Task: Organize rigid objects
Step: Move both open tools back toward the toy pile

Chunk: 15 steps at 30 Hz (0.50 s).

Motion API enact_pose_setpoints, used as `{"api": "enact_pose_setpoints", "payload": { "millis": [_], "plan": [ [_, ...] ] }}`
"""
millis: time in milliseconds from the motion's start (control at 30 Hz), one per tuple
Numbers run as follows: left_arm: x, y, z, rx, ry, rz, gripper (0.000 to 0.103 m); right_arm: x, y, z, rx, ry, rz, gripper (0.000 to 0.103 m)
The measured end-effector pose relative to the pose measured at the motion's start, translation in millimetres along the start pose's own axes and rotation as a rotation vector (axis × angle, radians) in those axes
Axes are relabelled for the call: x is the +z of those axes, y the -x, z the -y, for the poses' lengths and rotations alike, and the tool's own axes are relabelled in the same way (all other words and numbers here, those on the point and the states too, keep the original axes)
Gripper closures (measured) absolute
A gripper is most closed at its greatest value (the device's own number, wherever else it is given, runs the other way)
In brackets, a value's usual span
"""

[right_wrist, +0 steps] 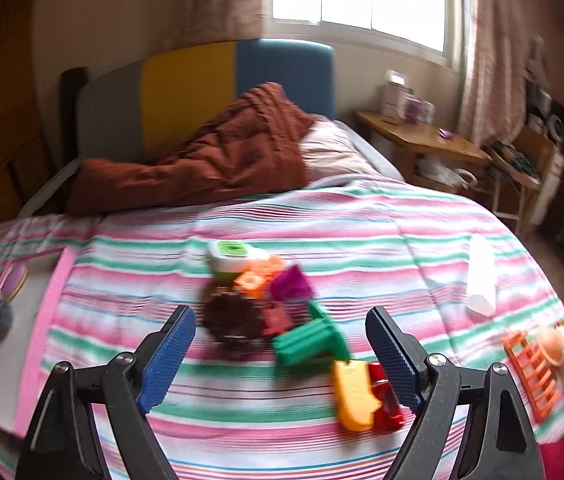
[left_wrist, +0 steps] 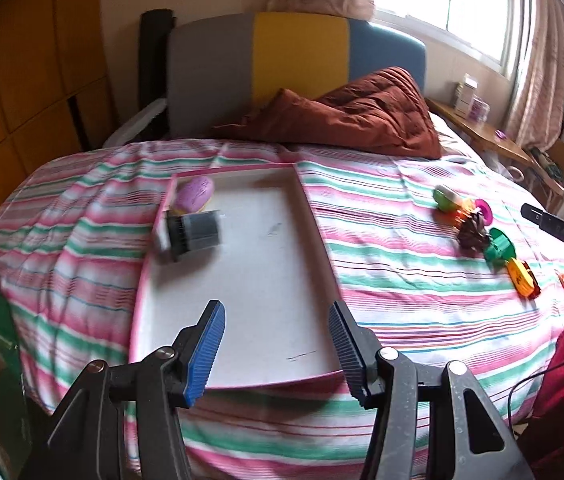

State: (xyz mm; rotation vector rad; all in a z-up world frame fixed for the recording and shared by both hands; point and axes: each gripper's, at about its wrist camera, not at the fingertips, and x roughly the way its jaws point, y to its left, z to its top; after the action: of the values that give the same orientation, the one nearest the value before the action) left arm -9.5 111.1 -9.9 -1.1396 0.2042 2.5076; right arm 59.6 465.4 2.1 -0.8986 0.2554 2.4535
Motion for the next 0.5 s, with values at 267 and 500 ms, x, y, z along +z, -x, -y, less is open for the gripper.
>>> {"api": "enact_pose_setpoints", "payload": {
  "millis": [267, 500],
  "plan": [
    [17, -29, 44, -0.051, -0.050, -0.072, 0.048, -4, -19, 58, -0.034, -0.208, -0.059, 0.016],
    [42, -64, 93, -0.196, -0.078, -0.149, 0.048, -2, -11, 73, -0.018, -0.293, -0.063, 0.015]
  ]
}}
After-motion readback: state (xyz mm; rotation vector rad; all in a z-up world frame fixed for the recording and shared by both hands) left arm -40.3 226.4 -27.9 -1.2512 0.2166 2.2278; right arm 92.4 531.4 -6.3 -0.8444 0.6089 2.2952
